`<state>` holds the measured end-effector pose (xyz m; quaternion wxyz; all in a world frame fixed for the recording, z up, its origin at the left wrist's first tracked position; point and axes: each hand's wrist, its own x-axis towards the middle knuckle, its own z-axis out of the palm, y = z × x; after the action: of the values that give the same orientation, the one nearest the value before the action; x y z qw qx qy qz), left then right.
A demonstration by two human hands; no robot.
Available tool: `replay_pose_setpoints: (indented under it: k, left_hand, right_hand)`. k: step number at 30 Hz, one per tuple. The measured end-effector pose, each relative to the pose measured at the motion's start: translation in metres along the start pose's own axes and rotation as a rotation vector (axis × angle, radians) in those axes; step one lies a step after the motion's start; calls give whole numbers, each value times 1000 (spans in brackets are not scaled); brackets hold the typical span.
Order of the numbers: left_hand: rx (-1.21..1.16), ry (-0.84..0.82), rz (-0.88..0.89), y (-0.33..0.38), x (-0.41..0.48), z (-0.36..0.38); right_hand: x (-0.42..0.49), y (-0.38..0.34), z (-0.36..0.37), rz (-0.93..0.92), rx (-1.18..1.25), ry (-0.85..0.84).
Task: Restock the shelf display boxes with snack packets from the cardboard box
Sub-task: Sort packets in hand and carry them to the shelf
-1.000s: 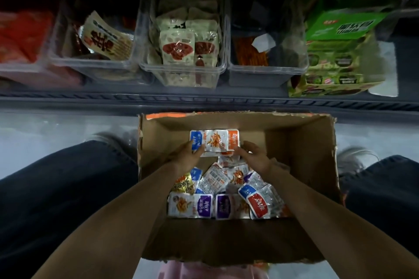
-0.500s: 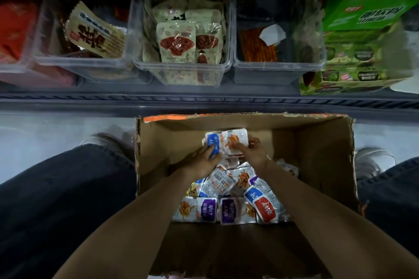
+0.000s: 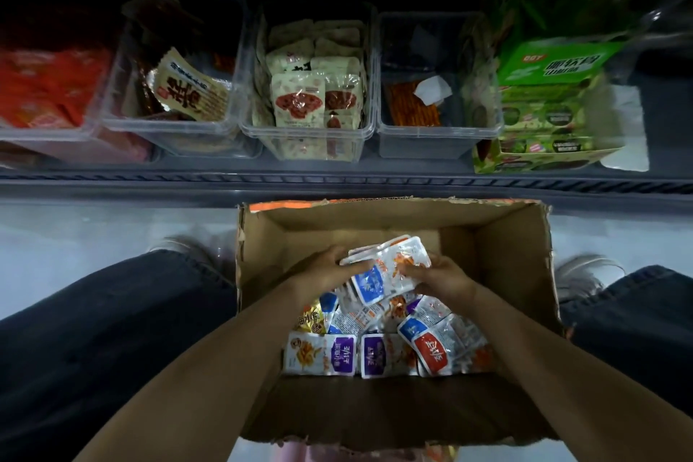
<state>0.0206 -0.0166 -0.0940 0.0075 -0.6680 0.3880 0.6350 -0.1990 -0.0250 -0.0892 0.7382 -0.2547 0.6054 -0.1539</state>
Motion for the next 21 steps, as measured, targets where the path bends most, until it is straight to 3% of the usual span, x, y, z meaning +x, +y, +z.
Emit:
replay_pose_setpoints:
  k: [5, 21]
  left_hand:
    - [81, -246, 61, 33, -51, -8]
    - [-21, -48, 547, 119, -231, -28]
  right_hand:
    - [-41, -31, 4, -34, -60, -125]
    - [-202, -125, 43, -418, 38, -56]
